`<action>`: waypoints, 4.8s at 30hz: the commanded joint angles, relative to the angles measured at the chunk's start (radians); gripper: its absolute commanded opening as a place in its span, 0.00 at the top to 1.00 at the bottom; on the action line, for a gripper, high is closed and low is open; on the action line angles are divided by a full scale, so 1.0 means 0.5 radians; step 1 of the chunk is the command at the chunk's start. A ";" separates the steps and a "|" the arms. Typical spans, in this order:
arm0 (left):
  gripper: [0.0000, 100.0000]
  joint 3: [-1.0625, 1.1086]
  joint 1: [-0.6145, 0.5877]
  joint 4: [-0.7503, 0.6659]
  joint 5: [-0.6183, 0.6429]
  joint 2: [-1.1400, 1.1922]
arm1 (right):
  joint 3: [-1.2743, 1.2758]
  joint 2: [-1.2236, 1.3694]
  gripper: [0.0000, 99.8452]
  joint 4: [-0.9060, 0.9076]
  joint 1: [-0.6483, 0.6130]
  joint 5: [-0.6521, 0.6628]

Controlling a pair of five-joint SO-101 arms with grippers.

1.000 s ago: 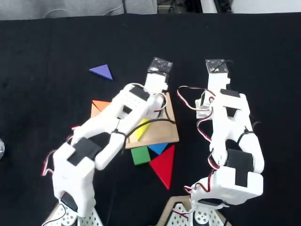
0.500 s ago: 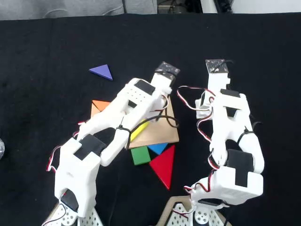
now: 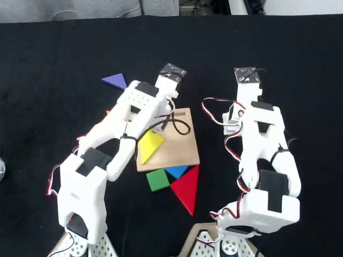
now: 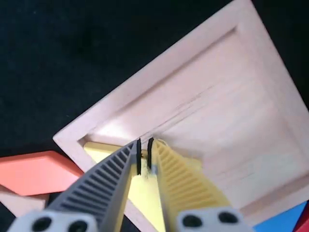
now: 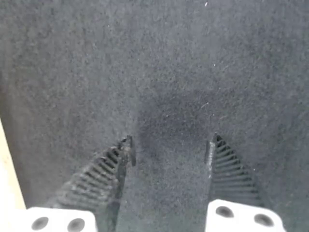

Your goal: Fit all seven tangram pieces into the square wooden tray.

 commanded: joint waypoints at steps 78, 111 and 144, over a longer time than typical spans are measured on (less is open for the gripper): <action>0.93 2.800 -1.484 -0.703 0.031 -2.845 | 0.796 -0.962 0.99 0.786 -1.866 1.289; 0.93 2.803 -1.475 -0.703 0.021 -2.845 | 0.609 -0.440 0.99 0.666 -0.970 1.672; 0.93 2.816 -1.468 -0.703 0.018 -2.845 | -0.514 0.100 0.84 0.568 -0.715 0.331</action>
